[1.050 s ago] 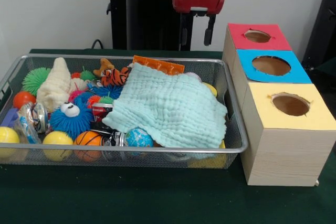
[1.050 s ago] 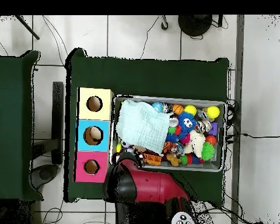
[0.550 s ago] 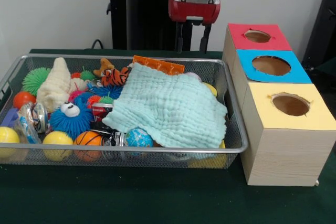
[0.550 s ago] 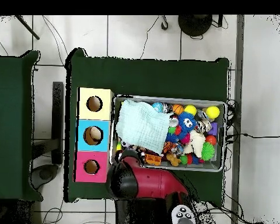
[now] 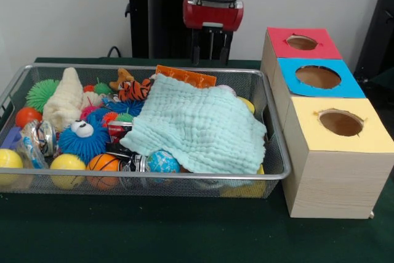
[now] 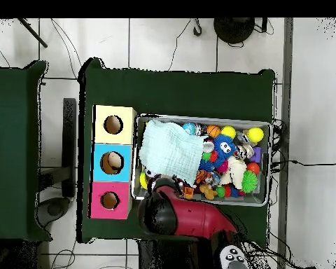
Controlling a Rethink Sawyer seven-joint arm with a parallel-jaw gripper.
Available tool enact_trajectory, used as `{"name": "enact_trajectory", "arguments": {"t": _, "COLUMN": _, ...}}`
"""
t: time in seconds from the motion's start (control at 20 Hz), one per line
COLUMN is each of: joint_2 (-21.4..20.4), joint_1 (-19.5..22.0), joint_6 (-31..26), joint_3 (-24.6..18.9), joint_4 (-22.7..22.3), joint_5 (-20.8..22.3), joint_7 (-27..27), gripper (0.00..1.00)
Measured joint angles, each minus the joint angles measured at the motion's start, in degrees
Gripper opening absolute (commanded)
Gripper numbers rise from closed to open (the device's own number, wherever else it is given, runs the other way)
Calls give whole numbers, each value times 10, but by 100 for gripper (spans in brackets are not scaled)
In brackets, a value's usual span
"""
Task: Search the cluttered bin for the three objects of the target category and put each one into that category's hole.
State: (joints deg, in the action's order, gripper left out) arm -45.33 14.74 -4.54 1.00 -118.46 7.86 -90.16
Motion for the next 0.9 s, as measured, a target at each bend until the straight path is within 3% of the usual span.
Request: {"name": "enact_trajectory", "arguments": {"t": 0.9, "joint_2": -7, "joint_1": 70, "joint_6": 0, "joint_3": -13, "joint_4": -2, "joint_5": 2, "joint_7": 0, "gripper": 100}}
